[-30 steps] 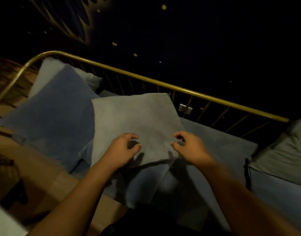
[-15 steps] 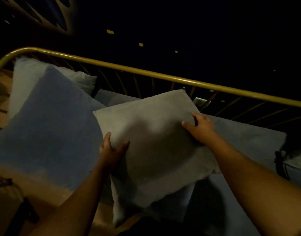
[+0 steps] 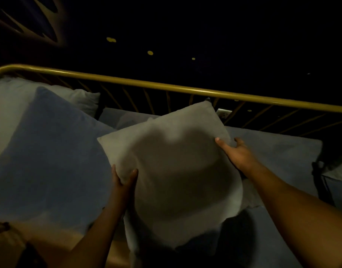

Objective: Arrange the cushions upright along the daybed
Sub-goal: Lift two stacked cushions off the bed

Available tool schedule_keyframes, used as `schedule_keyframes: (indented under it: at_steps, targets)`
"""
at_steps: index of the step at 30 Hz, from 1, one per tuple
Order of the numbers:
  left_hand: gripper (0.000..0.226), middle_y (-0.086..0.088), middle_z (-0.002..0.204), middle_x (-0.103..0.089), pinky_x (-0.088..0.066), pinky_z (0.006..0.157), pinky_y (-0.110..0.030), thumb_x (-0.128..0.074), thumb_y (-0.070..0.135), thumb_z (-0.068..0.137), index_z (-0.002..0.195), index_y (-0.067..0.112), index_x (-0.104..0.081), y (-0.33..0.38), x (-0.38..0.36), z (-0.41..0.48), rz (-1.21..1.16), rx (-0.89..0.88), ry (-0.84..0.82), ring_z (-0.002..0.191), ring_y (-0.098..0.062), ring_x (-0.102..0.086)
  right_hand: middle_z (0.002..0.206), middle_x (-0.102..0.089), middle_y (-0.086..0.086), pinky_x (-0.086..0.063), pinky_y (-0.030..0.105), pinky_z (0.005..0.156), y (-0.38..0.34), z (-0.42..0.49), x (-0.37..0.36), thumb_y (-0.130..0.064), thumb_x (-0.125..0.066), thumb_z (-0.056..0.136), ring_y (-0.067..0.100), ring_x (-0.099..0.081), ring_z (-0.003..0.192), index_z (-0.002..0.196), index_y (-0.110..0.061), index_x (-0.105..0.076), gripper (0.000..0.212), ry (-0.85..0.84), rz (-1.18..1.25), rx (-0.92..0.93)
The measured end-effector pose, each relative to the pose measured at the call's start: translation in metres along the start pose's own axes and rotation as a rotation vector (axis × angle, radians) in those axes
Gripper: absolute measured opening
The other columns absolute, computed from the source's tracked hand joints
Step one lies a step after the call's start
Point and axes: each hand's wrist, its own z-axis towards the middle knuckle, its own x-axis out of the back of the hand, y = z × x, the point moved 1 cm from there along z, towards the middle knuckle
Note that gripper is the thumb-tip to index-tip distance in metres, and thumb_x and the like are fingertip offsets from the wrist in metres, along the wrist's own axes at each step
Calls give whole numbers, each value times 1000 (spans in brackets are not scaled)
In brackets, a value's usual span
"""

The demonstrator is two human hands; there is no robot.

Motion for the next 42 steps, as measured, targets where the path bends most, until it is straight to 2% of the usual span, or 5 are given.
schedule_keyframes:
  at_steps: [9,14,20,36,42]
  targets:
    - [74,-5,157,-24,-26,114,-48,-55,44,87,148,33,-14,41,-4,-52,-12,-175,28,140,-30,-29,131,-56,13,-43,41,98,60,-65,36,-65,-66,72,36,-53,118,131,-10,-51,82,-34,433,-8]
    - [80,-3,155,-25,-29,107,-34,-61,26,88,150,24,-10,85,-63,-100,-54,-384,-24,133,-18,-33,116,-68,5,-50,45,96,117,-101,95,-87,-63,47,26,-64,102,104,-21,-70,87,123,538,97]
    - [75,-4,139,-46,-41,98,-35,-69,23,81,143,11,-28,138,-168,-162,-113,-483,-201,119,-20,-50,124,-54,-4,-41,29,95,183,-137,191,-54,-75,67,16,-53,113,138,-18,-41,87,243,674,269]
    - [104,5,135,-41,-37,97,-28,-82,36,67,144,19,-15,217,-469,-353,22,-756,-724,119,-11,-46,138,-51,9,-41,51,103,392,-160,459,-94,-53,41,31,-49,125,137,-18,-39,124,1035,690,120]
    - [113,-1,143,-40,-38,102,-34,-81,47,57,144,20,-14,170,-547,-373,157,-597,-833,125,-18,-46,157,-15,17,-16,54,116,429,-107,476,-86,-50,61,38,-17,143,150,-27,-1,118,912,395,-97]
